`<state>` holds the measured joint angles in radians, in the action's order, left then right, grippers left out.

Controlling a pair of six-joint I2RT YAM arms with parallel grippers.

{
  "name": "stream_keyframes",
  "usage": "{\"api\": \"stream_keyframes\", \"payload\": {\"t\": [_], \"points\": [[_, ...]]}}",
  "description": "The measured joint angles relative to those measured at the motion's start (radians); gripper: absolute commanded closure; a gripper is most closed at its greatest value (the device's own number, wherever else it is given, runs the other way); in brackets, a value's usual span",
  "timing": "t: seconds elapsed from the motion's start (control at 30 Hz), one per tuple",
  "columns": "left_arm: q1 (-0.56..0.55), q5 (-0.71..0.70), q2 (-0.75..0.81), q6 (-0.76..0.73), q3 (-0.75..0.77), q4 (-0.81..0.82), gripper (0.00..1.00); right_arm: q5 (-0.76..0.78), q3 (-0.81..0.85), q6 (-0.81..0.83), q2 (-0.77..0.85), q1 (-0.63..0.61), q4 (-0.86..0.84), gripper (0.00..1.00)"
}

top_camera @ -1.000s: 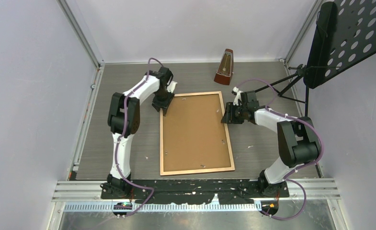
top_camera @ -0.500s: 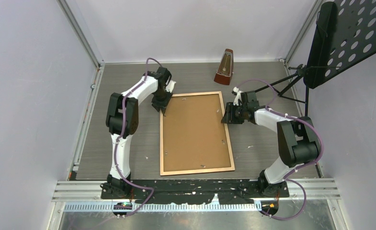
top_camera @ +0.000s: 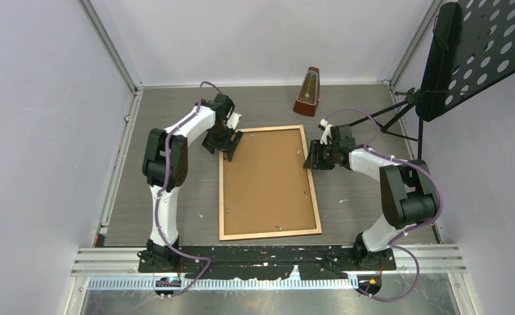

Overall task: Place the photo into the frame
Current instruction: Install the photo frame at the center of the board.

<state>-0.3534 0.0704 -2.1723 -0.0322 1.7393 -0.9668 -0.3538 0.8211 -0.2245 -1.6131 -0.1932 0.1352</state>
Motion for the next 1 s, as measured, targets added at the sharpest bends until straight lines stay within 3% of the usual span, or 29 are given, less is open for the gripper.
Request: {"api": "stream_keyframes", "payload": {"t": [0.27, 0.47, 0.67, 0.83, 1.0], "points": [[0.0, 0.054, 0.195, -0.023, -0.204, 0.053, 0.14, 0.001, 0.0, 0.0, -0.011, 0.004, 0.0, 0.55], [-0.003, 0.138, 0.414, -0.077, -0.46, 0.124, 0.12, 0.014, 0.004, 0.002, -0.018, 0.008, 0.0, 0.58], [-0.066, 0.192, 0.535, -0.113, -0.696, 0.164, 0.1, 0.01, 0.017, 0.006, -0.036, 0.008, 0.0, 0.66], [-0.154, 0.203, 0.579, -0.115, -0.773, 0.196, 0.11, -0.003, 0.024, 0.01, -0.043, 0.008, 0.0, 0.68], [-0.171, 0.198, 0.599, -0.1, -0.792, 0.232, 0.12, -0.009, 0.027, 0.016, -0.045, 0.008, 0.0, 0.68]]}}
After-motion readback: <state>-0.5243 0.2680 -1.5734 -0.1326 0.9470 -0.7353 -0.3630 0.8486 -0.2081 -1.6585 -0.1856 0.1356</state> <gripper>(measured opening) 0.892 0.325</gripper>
